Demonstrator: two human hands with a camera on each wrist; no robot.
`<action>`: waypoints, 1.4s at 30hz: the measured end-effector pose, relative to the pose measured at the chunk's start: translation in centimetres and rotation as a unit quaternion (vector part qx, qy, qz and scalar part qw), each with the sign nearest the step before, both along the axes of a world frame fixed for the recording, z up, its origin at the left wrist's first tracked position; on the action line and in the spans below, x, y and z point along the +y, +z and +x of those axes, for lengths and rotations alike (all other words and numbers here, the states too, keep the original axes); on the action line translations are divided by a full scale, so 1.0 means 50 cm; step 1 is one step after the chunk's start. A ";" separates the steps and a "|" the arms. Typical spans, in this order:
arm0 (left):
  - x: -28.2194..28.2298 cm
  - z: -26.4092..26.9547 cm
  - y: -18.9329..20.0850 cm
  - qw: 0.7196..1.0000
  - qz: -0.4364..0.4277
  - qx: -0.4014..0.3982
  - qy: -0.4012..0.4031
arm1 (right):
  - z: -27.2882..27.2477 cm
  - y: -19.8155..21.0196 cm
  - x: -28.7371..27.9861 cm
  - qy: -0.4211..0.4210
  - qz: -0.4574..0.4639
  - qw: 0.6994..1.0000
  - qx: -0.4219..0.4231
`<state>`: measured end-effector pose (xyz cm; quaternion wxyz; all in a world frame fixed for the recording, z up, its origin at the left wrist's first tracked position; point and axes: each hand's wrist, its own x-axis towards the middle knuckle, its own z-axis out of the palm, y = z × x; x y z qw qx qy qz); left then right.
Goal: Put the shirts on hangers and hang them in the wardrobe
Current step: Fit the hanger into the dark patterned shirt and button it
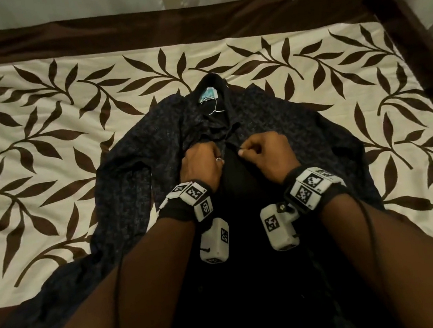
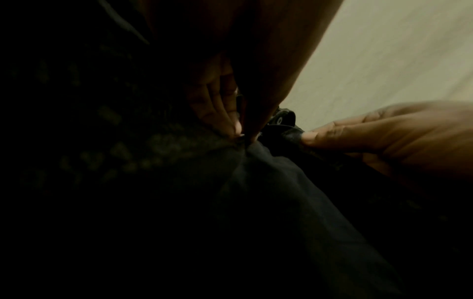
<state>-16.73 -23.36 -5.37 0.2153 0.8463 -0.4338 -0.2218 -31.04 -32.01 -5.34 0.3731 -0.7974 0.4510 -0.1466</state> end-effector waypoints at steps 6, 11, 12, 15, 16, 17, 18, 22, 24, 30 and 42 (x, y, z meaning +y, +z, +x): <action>0.008 0.004 0.007 0.999 -0.036 0.019 0.010 | 0.001 0.002 -0.006 0.015 -0.013 0.999 0.025; 0.022 0.013 0.014 0.992 -0.086 0.096 0.004 | 0.001 0.006 -0.007 0.008 0.006 0.999 -0.038; 0.024 0.013 0.015 0.990 -0.088 0.107 0.000 | 0.003 0.008 -0.006 -0.003 0.024 0.998 -0.066; 0.029 0.018 0.017 0.989 -0.091 0.117 -0.004 | 0.000 0.014 -0.007 -0.021 0.090 0.988 -0.123; 0.031 0.019 0.017 0.989 -0.092 0.116 -0.004 | -0.006 0.013 -0.008 -0.018 0.109 0.986 -0.126; 0.033 0.020 0.018 0.989 -0.092 0.117 -0.002 | -0.013 0.013 -0.009 -0.013 0.126 0.984 -0.123; 0.034 0.021 0.020 0.988 -0.092 0.122 -0.001 | -0.021 0.012 -0.008 -0.008 0.140 0.984 -0.114; 0.044 0.024 0.020 0.984 -0.101 0.144 0.005 | -0.053 0.007 -0.001 0.007 0.059 0.998 -0.015; 0.048 0.024 0.019 0.983 -0.107 0.151 0.005 | -0.065 0.015 0.006 0.032 -0.007 0.999 0.021; 0.056 0.016 0.025 0.973 -0.114 0.201 0.023 | -0.069 0.019 0.014 0.023 0.012 1.000 -0.006; 0.048 -0.015 0.039 0.921 -0.140 0.351 0.098 | 0.003 0.041 0.045 -0.011 0.126 0.981 -0.148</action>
